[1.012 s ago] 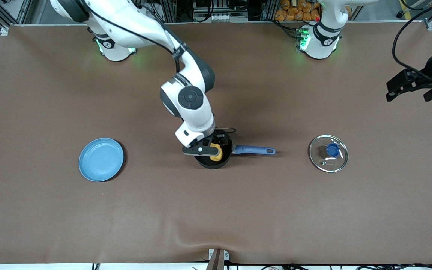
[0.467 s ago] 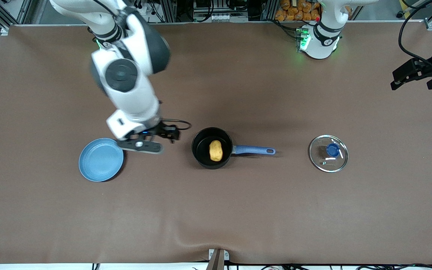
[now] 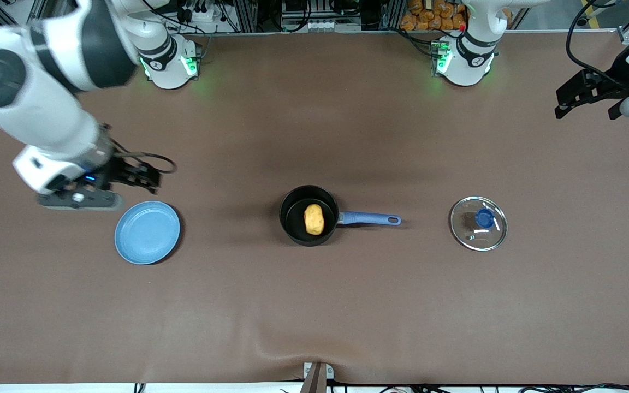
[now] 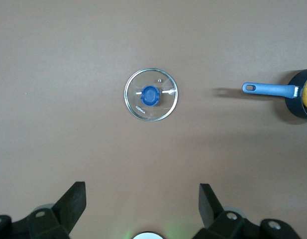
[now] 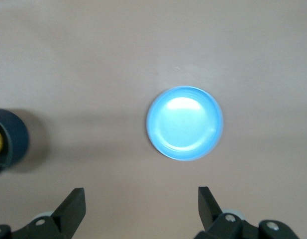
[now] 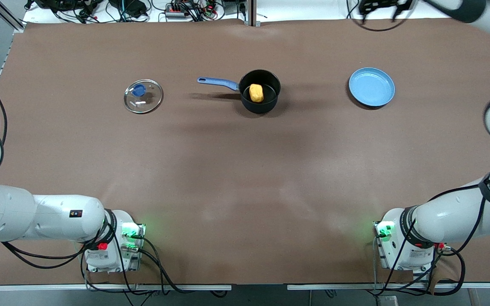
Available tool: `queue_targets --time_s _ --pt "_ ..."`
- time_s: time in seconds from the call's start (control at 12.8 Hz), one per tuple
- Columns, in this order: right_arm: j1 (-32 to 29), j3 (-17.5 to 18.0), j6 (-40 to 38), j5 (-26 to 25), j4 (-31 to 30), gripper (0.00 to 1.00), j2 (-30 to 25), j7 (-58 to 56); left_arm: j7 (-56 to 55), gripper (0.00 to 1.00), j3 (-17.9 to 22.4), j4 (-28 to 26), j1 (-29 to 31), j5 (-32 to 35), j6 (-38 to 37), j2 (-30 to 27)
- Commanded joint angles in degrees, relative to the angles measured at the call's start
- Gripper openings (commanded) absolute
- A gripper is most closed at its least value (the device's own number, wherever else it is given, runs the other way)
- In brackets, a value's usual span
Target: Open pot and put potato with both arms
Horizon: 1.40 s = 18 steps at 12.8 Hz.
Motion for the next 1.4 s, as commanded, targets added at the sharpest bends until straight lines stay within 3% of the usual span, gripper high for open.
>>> queue_targets --time_s 0.0,0.47,0.78,1.32 --pt "-5.1 1.2 -0.9 -0.6 -7.8 1.00 -9.8 -6.2 0.2 1.00 -0.8 -1.6 0.9 -0.5 -0.4 -2.4" --pt "-8.2 -2.0 -1.7 -0.3 -10.9 1.00 -17.3 -11.3 0.2 1.00 -0.3 -2.3 -0.6 -0.1 -1.7 -2.7" --pt "-13.6 -2.3 -3.2 4.0 -9.8 1.00 -17.7 -20.0 -1.6 1.00 -0.4 -1.9 -0.6 -0.2 -2.3 -2.7" --pt "-13.4 -4.7 -3.9 4.7 -9.7 1.00 -17.8 -20.0 -2.1 1.00 -0.5 0.1 -0.7 -0.1 -2.2 -1.8"
